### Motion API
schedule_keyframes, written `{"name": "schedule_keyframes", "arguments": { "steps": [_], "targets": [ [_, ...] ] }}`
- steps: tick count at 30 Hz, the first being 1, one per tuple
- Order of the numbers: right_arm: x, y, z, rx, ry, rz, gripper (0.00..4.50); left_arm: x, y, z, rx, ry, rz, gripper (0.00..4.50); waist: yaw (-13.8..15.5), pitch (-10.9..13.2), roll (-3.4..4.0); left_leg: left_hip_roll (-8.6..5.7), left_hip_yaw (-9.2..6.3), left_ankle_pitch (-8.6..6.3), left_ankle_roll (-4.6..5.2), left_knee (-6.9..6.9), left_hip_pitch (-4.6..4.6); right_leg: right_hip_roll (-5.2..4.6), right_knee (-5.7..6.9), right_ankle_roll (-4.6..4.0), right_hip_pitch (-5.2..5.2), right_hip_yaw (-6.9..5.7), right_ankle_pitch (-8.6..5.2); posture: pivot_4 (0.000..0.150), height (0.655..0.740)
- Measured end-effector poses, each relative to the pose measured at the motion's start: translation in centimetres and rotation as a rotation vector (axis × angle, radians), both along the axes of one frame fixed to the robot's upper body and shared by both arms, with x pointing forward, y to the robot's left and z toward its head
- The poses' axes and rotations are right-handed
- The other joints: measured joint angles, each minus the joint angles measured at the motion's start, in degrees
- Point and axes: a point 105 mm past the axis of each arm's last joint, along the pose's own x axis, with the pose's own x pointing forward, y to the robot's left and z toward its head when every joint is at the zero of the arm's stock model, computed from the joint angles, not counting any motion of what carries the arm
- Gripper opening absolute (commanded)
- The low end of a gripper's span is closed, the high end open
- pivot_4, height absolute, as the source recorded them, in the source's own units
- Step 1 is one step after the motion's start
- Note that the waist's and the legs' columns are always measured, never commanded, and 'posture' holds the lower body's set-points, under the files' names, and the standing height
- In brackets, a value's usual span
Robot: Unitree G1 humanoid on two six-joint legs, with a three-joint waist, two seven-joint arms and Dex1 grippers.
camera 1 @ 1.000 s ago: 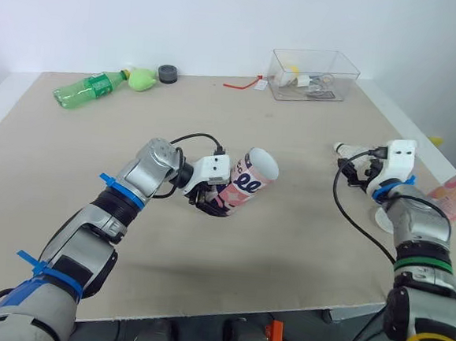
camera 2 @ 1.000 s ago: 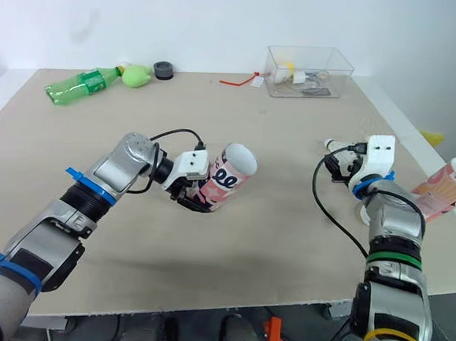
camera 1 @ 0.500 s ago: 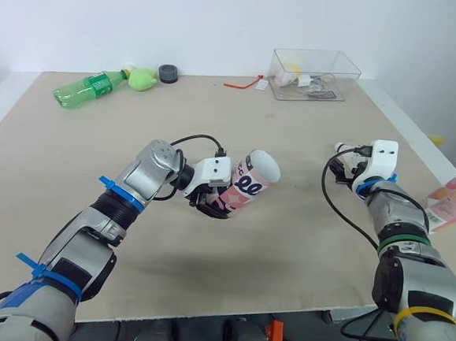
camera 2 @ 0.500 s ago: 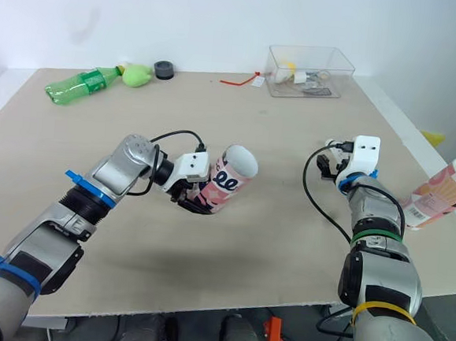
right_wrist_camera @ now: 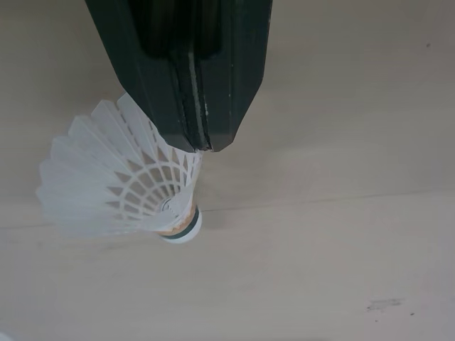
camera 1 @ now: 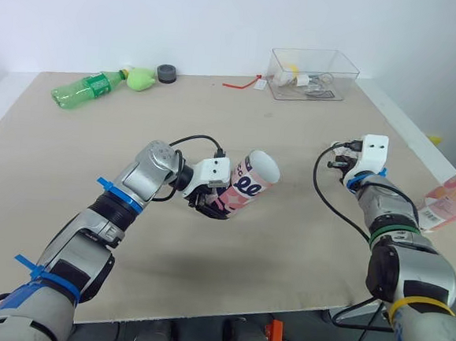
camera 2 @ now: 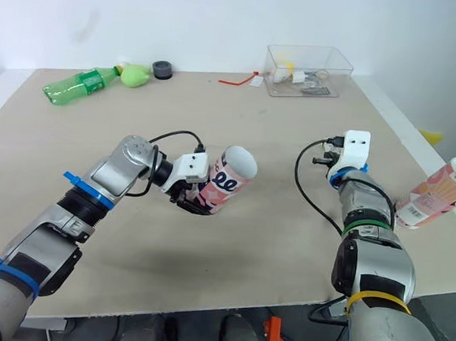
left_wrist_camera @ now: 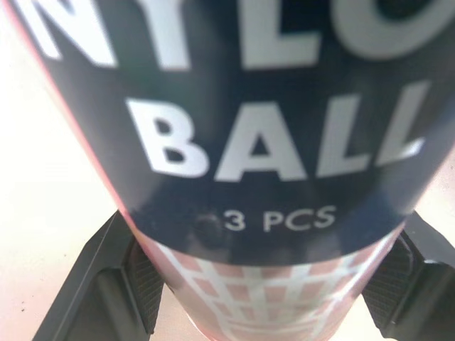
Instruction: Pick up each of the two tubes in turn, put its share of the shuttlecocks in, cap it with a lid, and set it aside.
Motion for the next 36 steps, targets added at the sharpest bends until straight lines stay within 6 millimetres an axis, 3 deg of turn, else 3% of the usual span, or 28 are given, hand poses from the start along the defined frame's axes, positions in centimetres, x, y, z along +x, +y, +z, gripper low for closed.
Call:
{"name": "schedule_keyframes", "arguments": {
  "steps": [11,18,31,36],
  "targets": [
    [0.1,0.5,0.5,-0.045,-0.016,0.062,0.06,0.0,0.4,0.0,0.003,-0.002,0.010,3.01,-0.1,0.0,0.00,0.03,0.02,0.00,0.00,0.00,0.01,0.02,0.00,0.00,0.00,0.01,0.00,0.150,0.7400],
    [0.0,1.5,3.2,-0.103,-0.116,0.167,0.06,0.0,0.3,0.0,0.001,-0.002,0.010,3.01,-0.1,0.0,0.00,0.08,-0.01,0.00,0.00,-0.01,0.01,0.02,0.00,0.01,0.00,0.00,0.00,0.150,0.7400],
    [-5.7,3.4,1.8,-0.147,-0.062,0.314,0.06,0.0,0.2,-0.2,-0.004,0.003,0.008,3.01,0.3,0.0,0.01,0.05,-0.13,0.01,0.00,0.05,-0.01,0.03,0.03,0.33,0.02,-0.01,-0.16,0.150,0.7400],
    [-7.1,4.8,2.6,-0.144,-0.060,0.348,0.06,0.0,0.0,-0.2,-0.008,0.007,0.005,3.01,0.4,0.0,0.00,0.05,-0.16,0.02,0.00,0.06,-0.01,0.04,0.04,0.31,0.04,-0.03,-0.16,0.150,0.7400]
  ]
}}
